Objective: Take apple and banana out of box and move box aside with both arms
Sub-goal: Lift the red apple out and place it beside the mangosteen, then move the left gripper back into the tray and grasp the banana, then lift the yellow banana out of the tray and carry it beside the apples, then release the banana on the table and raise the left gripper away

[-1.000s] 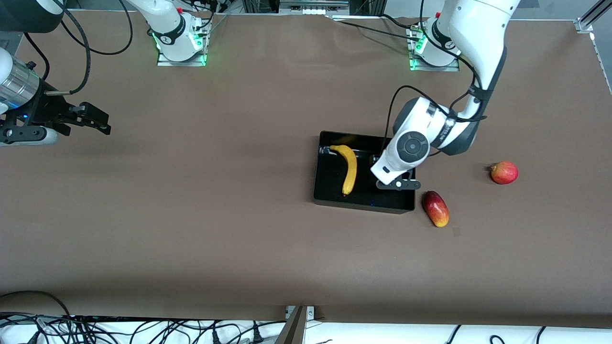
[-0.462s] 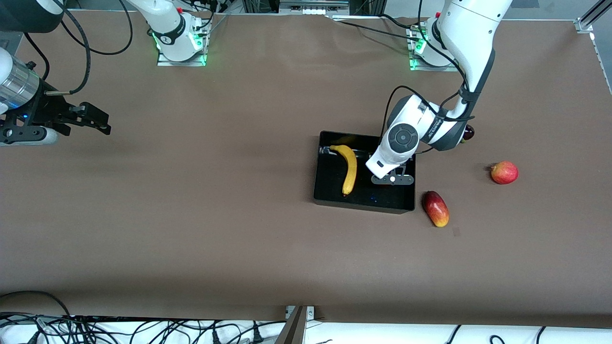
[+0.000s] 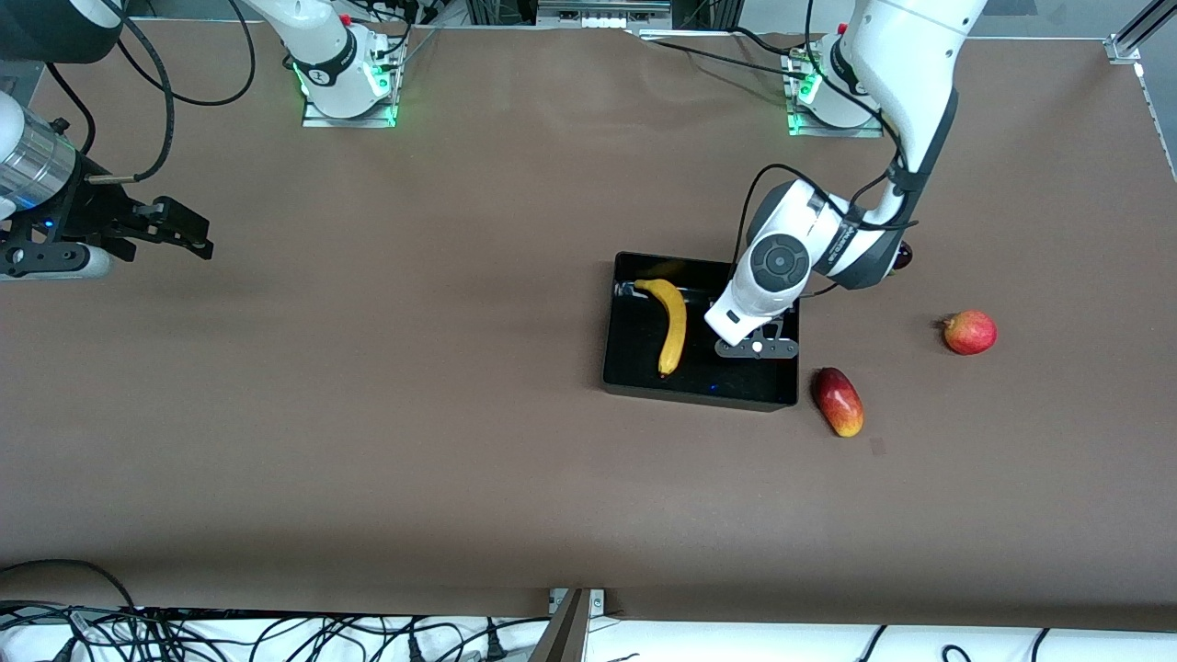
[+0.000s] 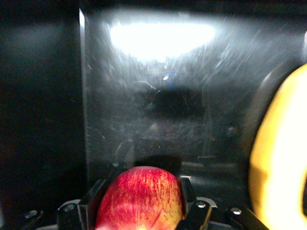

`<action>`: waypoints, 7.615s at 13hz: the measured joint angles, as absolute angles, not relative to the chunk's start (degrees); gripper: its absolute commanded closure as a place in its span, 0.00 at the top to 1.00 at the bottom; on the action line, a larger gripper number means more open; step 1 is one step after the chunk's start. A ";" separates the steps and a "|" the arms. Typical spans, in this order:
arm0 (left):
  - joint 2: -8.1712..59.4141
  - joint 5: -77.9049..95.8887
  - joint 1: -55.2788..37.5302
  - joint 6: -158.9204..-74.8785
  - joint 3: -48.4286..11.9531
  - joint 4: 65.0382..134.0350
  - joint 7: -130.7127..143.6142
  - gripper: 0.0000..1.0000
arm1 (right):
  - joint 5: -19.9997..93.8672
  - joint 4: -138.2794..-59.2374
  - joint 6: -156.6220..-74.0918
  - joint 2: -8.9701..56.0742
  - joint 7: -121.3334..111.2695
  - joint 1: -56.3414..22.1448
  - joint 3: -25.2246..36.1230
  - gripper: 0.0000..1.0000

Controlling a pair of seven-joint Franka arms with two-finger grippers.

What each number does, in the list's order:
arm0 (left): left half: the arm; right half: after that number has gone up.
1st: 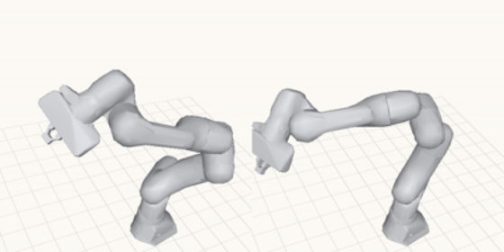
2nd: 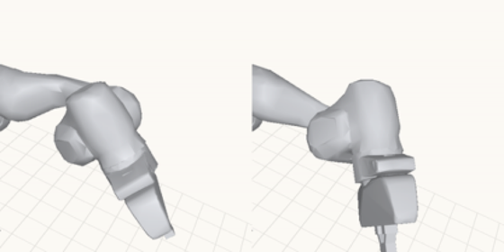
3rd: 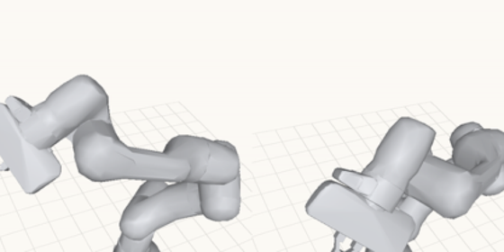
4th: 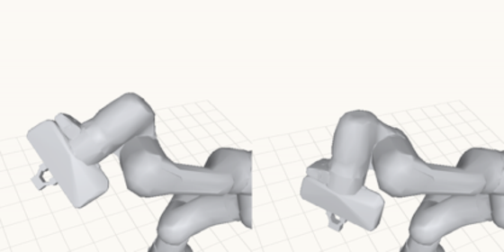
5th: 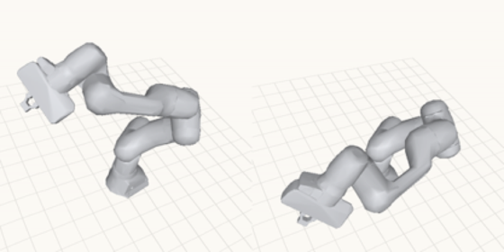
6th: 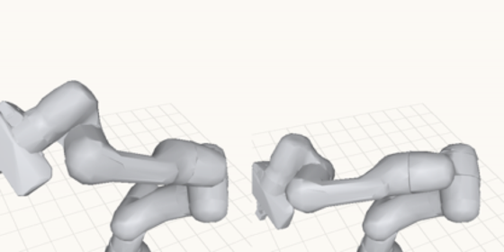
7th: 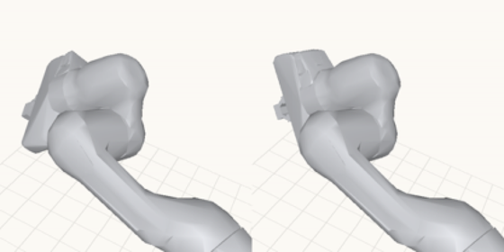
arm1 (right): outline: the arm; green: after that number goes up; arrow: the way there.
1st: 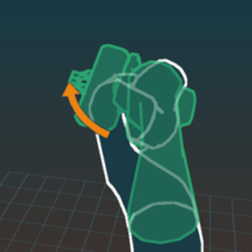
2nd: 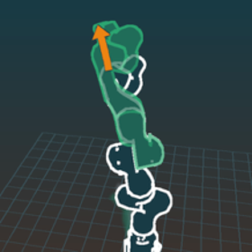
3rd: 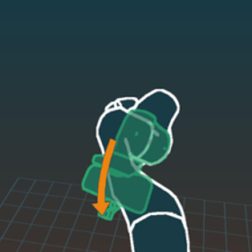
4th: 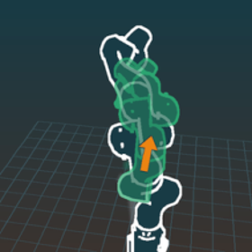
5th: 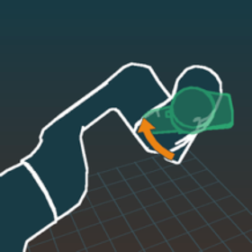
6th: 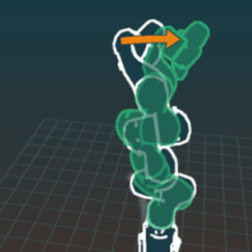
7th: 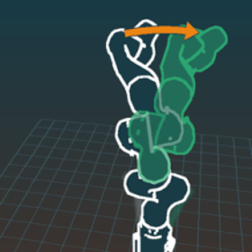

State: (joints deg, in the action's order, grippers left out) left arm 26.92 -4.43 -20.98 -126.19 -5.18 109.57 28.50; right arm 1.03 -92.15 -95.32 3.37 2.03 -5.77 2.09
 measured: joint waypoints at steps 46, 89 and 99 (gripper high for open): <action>43.50 -4.78 -19.25 -123.46 -15.35 91.76 19.74 1.00 | 1.03 -92.13 -95.32 3.38 2.03 -5.77 2.09 1.00; 28.99 -14.09 15.55 -106.34 -17.61 87.14 -6.98 1.00 | 1.03 -92.10 -95.32 3.39 2.03 -5.75 2.09 1.00; 12.84 -4.20 7.35 -82.88 -11.13 76.45 -6.90 1.00 | 1.06 -91.48 -96.29 3.43 2.03 -6.88 0.87 1.00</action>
State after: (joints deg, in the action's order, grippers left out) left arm 12.84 -4.20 7.35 -82.88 -11.13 76.45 -6.90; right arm 1.06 -91.48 -96.29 3.43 2.03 -6.88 0.87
